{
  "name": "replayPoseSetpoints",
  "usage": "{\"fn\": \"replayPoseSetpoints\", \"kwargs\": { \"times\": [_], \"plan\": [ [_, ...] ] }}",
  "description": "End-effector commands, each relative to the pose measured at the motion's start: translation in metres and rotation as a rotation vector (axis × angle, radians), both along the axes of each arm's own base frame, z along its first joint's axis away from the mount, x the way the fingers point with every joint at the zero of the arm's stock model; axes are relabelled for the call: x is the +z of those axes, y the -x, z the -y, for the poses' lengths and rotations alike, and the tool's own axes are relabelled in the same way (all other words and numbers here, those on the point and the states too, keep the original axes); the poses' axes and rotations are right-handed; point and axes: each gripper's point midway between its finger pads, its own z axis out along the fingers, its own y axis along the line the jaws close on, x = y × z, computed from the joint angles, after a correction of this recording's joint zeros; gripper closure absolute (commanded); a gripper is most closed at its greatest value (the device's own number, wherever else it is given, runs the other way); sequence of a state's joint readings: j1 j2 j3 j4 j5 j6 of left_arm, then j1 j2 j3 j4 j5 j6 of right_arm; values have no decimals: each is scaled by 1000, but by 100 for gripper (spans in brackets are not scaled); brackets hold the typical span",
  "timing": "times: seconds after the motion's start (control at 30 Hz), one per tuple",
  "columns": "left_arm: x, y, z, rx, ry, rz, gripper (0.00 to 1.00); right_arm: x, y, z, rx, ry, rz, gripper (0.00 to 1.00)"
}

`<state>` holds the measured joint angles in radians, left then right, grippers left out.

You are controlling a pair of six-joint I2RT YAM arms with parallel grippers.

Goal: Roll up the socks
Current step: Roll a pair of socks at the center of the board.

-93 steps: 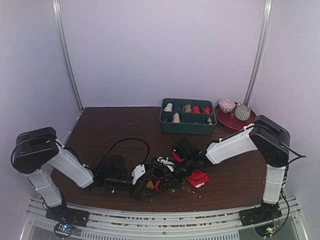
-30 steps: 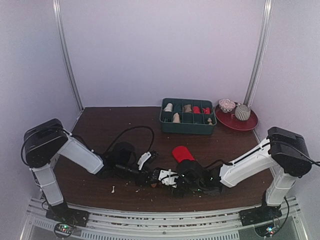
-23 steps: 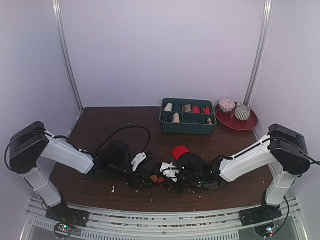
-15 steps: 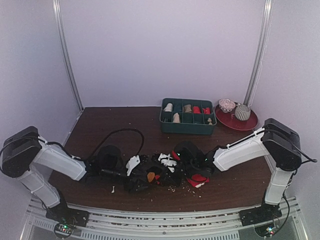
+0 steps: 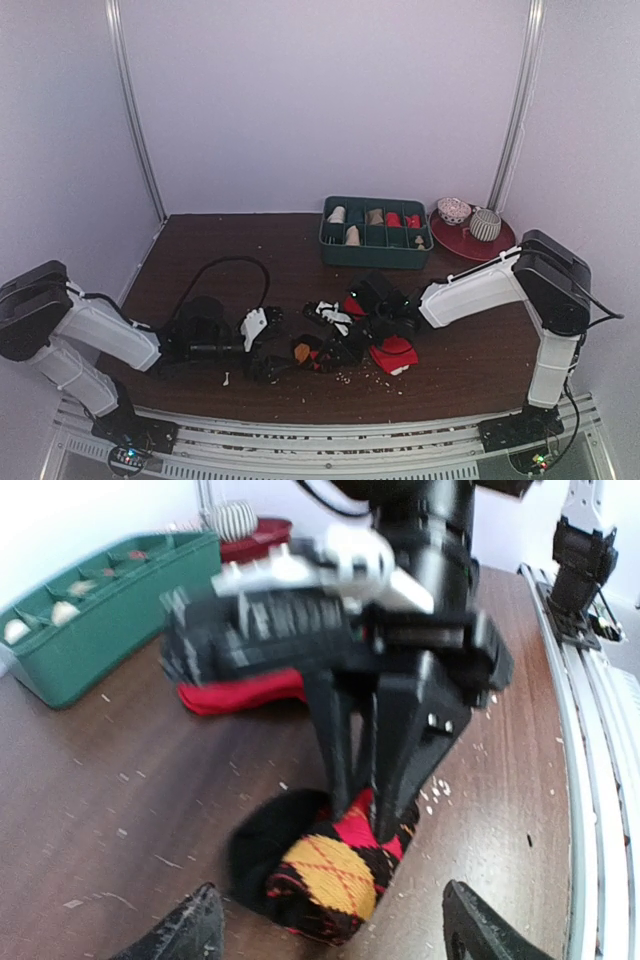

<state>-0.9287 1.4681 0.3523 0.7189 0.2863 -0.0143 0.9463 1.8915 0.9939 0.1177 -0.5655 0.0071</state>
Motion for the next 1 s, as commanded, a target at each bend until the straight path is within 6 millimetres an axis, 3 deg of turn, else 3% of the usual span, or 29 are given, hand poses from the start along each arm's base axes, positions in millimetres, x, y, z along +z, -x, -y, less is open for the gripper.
{"fn": "replayPoseSetpoints", "kwargs": {
  "times": [0.0, 0.1, 0.3, 0.67, 0.8, 0.97],
  "plan": [
    [34, -8, -4, 39, 72, 137, 24, -91, 62, 86, -15, 423, -289, 83],
    [31, -3, 5, -19, 70, 132, 23, -93, 62, 86, -11, 436, -288, 84],
    [4, 4, 27, -128, 44, 55, 25, -94, 60, 82, -7, 440, -307, 84],
    [-35, 10, 30, -135, -14, -61, 33, -93, 57, 82, -18, 454, -331, 84],
    [-44, 11, 30, -131, -33, -92, 44, -93, 58, 82, -20, 457, -347, 83],
    [-52, 10, 32, -134, -51, -121, 68, -95, 59, 82, -18, 462, -352, 83]
  ]
}}
